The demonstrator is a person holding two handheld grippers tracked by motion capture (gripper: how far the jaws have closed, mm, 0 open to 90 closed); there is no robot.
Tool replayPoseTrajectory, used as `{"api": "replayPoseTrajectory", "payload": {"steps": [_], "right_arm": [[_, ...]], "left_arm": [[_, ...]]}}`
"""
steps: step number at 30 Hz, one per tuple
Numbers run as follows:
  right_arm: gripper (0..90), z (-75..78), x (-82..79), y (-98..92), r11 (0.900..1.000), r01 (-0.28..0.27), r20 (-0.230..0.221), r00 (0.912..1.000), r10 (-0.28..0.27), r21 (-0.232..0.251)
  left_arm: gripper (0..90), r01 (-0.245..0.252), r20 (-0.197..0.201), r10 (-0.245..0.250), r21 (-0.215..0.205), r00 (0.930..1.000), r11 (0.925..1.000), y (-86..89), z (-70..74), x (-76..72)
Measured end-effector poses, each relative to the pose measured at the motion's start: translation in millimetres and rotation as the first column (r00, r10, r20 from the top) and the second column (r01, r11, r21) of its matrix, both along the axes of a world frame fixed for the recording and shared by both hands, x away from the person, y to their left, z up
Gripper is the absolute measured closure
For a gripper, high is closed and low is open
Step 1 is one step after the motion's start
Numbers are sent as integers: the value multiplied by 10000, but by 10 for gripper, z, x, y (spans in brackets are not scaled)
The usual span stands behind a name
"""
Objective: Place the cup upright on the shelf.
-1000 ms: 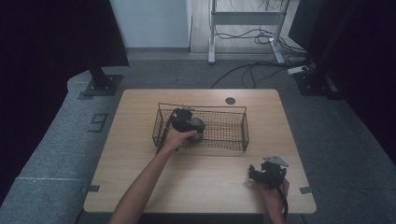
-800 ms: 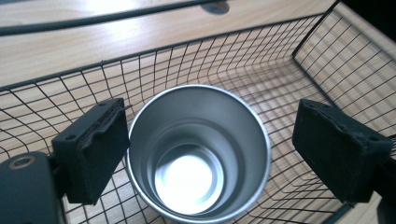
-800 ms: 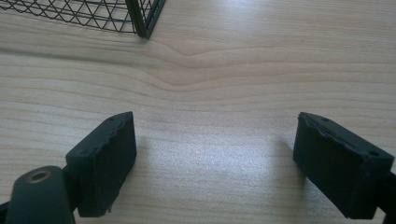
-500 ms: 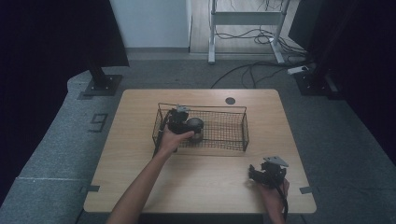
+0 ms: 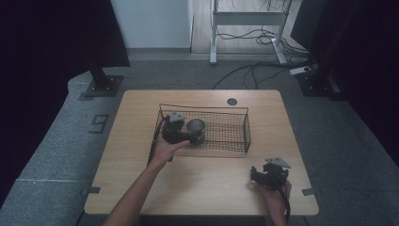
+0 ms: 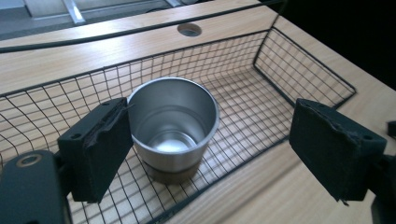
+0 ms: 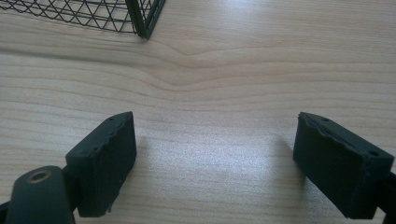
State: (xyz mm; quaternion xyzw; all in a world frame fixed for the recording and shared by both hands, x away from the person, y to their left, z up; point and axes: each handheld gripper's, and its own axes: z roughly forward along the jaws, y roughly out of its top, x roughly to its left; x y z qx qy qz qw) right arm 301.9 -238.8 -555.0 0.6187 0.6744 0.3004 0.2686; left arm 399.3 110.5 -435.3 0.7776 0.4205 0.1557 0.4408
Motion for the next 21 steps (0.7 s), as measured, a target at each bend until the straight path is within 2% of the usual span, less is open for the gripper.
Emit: {"api": "replayPoseTrajectory", "payload": {"steps": [5,11,14,21], "right_arm": [[132,-1,1,0,10000,2,18,10000,-2,-4],[132,0,0,1,10000,11,8,10000,-11,5],[132,0,0,0,10000,-3,7,10000,3,-4],[132,0,0,0,10000,0,5,10000,0,0]], "left_arm": [[136,240,70,-239,-77,9997,9997,77,1,-163],[141,443,192,-440,-132,9988,9989,169,-76,-405],[141,515,36,-516,32,9987,9987,247,-157,-514],[142,353,41,-354,238,9994,9991,414,-367,-761]]}}
